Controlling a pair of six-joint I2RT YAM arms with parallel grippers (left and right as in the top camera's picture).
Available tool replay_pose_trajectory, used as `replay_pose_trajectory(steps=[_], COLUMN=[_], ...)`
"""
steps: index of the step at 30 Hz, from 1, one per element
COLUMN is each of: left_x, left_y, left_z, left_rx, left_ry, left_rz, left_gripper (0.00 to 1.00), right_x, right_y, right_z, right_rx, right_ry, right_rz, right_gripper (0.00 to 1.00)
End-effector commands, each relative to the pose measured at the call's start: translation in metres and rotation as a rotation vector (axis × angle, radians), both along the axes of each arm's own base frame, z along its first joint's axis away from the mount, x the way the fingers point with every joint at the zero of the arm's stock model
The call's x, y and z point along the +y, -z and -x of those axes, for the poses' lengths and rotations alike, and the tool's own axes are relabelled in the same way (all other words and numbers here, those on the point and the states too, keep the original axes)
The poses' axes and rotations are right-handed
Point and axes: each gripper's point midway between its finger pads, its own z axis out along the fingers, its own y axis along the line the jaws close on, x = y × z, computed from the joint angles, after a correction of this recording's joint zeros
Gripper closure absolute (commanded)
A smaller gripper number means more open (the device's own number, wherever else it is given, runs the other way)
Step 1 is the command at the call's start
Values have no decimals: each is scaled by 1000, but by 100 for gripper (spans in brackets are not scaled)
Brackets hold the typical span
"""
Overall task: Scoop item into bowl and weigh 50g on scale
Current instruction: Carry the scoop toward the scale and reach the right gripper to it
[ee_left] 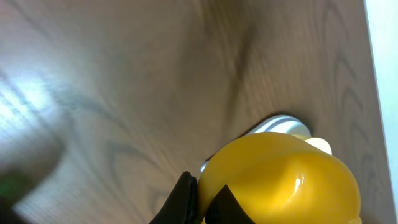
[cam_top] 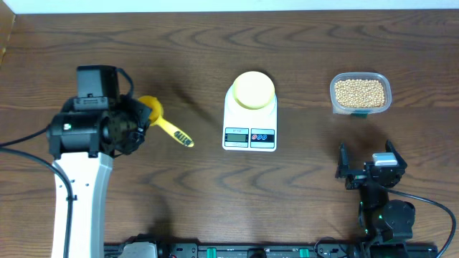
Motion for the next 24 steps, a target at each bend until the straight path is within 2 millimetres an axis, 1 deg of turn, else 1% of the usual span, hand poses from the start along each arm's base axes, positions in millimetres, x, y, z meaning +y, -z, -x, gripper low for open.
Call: replay_pose_trajectory(steps=[1,3,5,7,9,10,11,12,14,15,16,18,19,20,21,24], left_x=[-9,-17,-24,-29,-33,-34,-35,-35,-35,-36,-36,-36,-36,-35,-35,-35], left_y=[2,-1,-5,-7,-8,-7,-6,-5,-3,-1,0,2,2,2,2,2], left_z=[-9,-18,-26,-34,-38,-40,-40,-41,-42,-43,-43,-42,-41,-41,-41,-41], left_rx=[-21,-60,-92,-119,-129,-128,-127,-122,-114,-109,-104,-96,-92,-91,-91,-91], left_ry=[16,41,56,51,34,30,27,22,19,20,20,20,20,20,20,19], left_rz=[3,4,7,20,38,42,46,49,50,50,50,49,49,49,49,49], left_gripper=[92,93,93,93,93,92,93,92,92,93,92,93,93,93,93,93], right_x=[-6,-6,-1,6,20,24,28,32,48,50,50,49,50,54,57,67], right_y=[-1,-1,-8,-23,-37,-42,-47,-47,-34,-27,-17,-3,-2,-4,-9,-38], right_z=[0,0,0,0,2,3,4,5,8,8,8,8,8,9,10,15], right_rx=[-5,-5,-37,-96,-148,-163,-167,-144,-11,37,96,166,182,194,187,109], right_ry=[36,35,7,-36,-114,-140,-169,-194,-271,-264,-236,-191,-185,-209,-233,-367], right_rz=[25,25,20,11,-54,-109,-258,-421,-757,-870,-984,-1095,-1158,-1181,-1176,-1125], right_gripper=[1,1,1,1,1,1,1,1,1,1,1,1,1,1,1,1])
